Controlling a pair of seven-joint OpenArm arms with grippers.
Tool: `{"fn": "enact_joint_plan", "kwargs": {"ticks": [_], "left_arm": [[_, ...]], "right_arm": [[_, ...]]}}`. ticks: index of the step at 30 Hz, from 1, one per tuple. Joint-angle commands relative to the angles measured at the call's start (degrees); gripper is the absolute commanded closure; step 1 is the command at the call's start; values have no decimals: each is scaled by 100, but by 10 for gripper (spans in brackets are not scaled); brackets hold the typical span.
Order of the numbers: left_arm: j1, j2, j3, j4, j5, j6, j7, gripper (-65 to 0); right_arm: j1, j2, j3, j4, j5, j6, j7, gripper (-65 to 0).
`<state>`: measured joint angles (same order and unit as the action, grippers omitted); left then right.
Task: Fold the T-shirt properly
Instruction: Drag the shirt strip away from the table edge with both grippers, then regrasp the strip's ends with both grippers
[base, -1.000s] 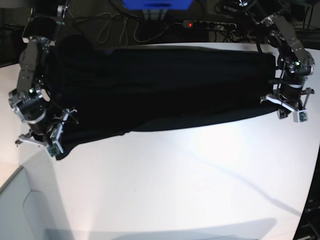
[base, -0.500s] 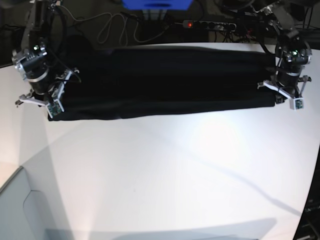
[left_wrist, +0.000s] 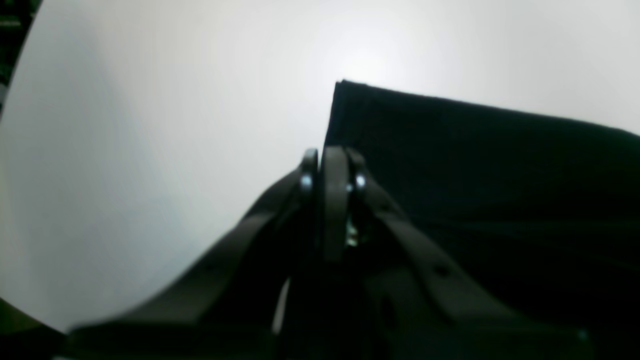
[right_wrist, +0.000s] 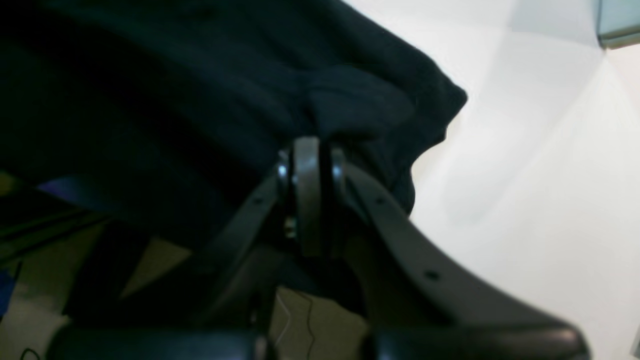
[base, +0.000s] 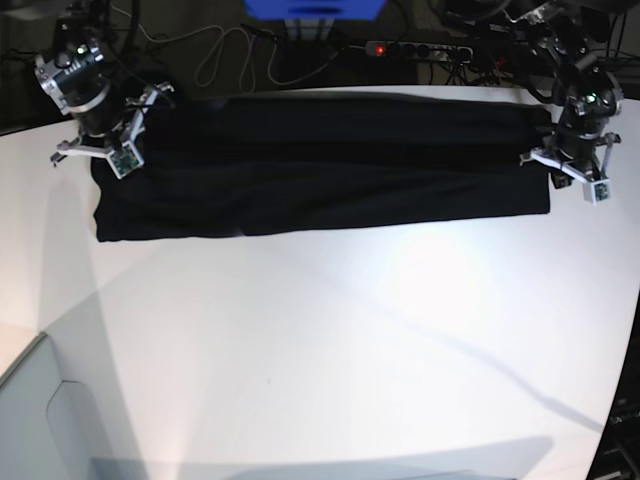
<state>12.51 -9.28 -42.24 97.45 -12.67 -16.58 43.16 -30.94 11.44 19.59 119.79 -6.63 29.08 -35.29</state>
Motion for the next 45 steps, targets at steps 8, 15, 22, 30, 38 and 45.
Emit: {"fn": "enact_joint_plan", "kwargs": {"ticks": [8, 15, 22, 30, 38, 45], "left_arm": [[-25, -123, -9, -35, -39, 27, -118, 0], [-51, -123, 0, -422, -39, 27, -127, 0], [-25, -132, -9, -466, -39, 27, -127, 0], [-7, -132, -44, -765, -30, 27, -127, 0], [-7, -96, -44, -773, -39, 27, -127, 0], [-16, -96, -18, -756, -39, 27, -118, 0]], "right_arm": [[-181, 73, 375, 96, 8, 59, 280, -3], [-445, 267, 436, 96, 17, 59, 280, -3], [-515, 267, 427, 78, 35, 59, 280, -3], [-374, 267, 427, -97, 8, 59, 228, -5], [-427, 293, 419, -449, 8, 59, 219, -95], [-436, 399, 471, -449, 8, 59, -10, -367]]}}
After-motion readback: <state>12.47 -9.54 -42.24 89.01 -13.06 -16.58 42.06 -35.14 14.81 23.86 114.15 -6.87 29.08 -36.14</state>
